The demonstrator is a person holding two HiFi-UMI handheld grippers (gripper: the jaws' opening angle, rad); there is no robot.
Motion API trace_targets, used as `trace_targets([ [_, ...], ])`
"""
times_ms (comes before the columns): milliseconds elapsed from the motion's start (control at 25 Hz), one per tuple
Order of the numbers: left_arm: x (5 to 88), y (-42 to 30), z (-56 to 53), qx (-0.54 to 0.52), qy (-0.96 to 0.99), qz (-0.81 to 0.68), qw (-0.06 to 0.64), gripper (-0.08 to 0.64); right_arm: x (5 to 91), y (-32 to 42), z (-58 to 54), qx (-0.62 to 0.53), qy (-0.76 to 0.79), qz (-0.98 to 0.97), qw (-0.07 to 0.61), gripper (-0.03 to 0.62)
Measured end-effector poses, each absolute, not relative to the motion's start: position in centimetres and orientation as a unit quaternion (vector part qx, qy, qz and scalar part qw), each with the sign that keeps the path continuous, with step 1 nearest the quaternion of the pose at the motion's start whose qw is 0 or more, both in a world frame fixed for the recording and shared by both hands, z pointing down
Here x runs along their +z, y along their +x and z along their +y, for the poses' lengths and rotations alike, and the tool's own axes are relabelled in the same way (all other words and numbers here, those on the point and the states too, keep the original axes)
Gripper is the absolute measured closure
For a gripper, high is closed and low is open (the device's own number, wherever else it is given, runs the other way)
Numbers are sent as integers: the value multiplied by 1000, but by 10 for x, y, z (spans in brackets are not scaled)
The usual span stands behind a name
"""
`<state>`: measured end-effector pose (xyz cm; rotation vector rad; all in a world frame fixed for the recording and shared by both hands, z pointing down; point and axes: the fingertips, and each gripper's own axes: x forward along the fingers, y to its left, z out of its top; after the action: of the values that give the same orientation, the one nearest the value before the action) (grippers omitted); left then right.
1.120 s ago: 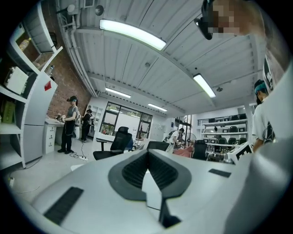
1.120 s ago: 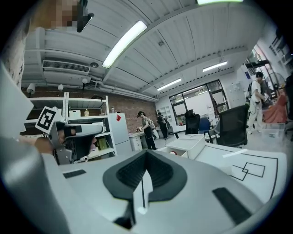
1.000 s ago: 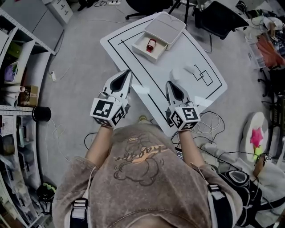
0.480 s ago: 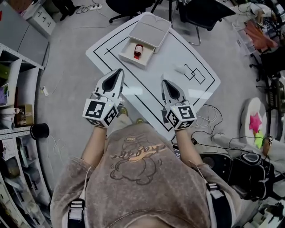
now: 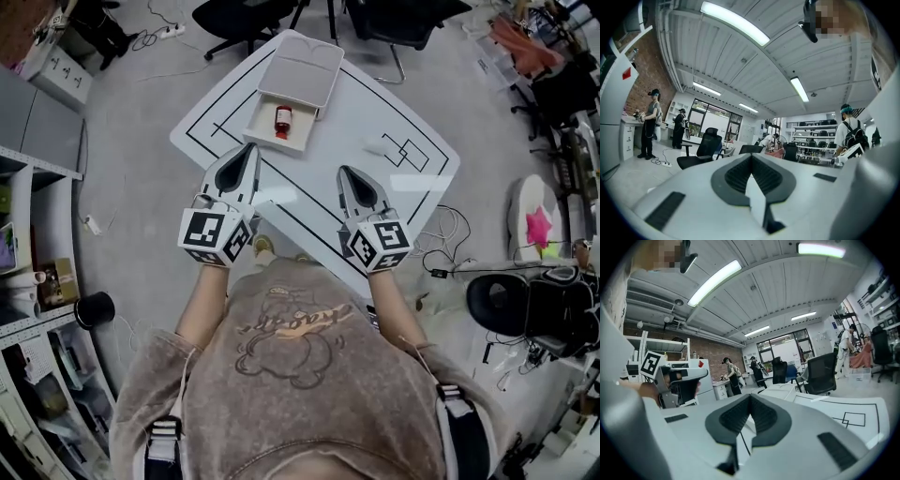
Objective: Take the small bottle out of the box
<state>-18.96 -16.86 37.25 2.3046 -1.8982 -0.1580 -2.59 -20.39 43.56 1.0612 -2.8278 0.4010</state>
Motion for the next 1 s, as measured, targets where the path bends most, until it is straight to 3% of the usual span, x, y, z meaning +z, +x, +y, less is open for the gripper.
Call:
trace_targets([
  [1000,371,-184,-248,-70,832,-546,67,551,428,-29,-234,121,435,-892,38,597],
])
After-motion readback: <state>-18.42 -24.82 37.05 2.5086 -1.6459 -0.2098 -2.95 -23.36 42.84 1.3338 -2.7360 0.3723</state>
